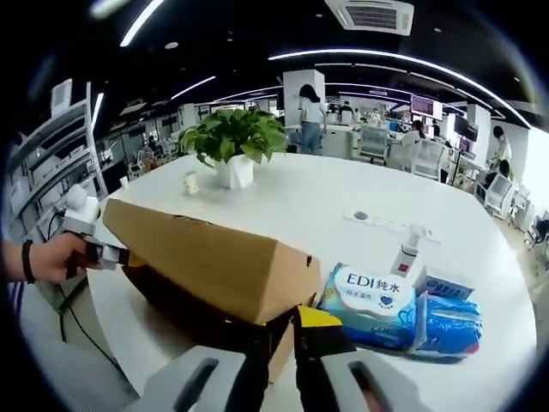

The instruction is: Operate the shoe box by opening the lid, removing the specified soft item, and placing it in the target area until the item is outside and the box remains undamaged.

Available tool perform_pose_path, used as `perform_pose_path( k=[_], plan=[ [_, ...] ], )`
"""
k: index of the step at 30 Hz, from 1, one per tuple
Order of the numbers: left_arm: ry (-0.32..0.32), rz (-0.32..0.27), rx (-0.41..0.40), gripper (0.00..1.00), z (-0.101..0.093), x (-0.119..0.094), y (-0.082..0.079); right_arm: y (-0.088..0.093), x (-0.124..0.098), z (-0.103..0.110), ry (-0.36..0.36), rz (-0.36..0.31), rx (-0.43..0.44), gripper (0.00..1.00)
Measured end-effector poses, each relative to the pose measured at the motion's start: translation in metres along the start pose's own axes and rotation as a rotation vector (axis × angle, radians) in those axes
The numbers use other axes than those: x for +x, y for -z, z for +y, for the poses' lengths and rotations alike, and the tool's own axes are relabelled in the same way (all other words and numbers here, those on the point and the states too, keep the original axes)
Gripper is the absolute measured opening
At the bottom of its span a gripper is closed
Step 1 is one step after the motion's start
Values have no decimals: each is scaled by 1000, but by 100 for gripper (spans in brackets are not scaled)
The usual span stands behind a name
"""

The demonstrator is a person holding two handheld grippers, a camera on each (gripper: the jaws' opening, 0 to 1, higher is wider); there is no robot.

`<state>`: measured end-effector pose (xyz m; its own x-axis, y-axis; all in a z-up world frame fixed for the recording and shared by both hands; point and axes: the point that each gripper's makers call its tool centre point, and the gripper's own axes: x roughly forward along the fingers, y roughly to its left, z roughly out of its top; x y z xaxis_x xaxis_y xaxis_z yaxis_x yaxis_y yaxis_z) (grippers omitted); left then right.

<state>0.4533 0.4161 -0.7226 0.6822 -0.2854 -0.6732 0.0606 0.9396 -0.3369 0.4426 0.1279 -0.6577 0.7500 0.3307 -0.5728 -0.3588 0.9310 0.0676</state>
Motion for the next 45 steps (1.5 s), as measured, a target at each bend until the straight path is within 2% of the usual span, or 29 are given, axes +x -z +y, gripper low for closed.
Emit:
perform_pose_path(
  k=[15, 21, 45],
  plan=[
    [18, -10, 33, 13, 4, -9, 2, 18, 1, 8, -7, 20, 33, 5],
    [6, -20, 92, 12, 4, -12, 3, 22, 0, 6, -9, 30, 30, 5],
    [15, -70, 114, 12, 6, -33, 7, 47, -8, 6, -25, 56, 39, 5]
  ],
)
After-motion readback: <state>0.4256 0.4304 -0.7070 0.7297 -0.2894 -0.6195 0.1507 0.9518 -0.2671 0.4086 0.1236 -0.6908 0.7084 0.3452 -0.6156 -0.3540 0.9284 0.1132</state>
